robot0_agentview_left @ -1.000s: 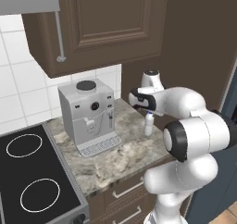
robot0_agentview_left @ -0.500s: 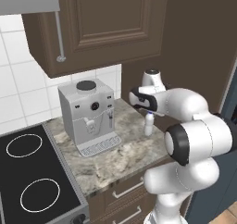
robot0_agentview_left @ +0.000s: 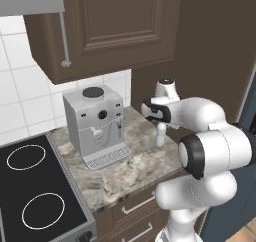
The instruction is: Place the drinks on the dining counter in a tight cluster.
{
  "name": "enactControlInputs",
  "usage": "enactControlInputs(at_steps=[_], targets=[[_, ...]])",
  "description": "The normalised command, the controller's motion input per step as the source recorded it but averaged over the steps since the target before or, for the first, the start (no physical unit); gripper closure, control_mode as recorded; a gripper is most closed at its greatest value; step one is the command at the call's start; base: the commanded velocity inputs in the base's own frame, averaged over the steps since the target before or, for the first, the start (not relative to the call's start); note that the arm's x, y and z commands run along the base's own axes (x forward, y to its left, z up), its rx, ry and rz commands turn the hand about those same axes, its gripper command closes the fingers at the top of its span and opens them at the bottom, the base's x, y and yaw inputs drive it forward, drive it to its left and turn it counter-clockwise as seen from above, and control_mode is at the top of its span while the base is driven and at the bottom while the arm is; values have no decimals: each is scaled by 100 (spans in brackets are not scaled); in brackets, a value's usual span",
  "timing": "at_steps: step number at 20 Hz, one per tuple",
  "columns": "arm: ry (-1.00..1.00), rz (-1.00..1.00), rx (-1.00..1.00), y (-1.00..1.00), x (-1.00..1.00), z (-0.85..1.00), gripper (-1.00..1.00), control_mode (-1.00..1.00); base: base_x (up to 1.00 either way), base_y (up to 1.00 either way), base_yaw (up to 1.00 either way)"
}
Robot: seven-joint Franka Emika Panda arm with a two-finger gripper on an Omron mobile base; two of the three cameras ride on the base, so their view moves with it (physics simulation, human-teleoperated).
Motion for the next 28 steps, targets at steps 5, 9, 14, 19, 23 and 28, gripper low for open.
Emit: enactControlInputs(at_steps=[5,9,14,19,23,28], targets=[[0,0,0,0,18,-23,-100,-100,0,0,0],[0,0,0,-3,4,-14,-100,-100,0,0,0],[0,-1,0,-17,0,-9,-100,-100,0,0,0],[0,-3,0,-10,-2,0,-100,-100,0,0,0],[0,-1,0,0,0,0,-100,-100,0,0,0],[0,0,0,0,0,0,-100,-100,0,0,0]])
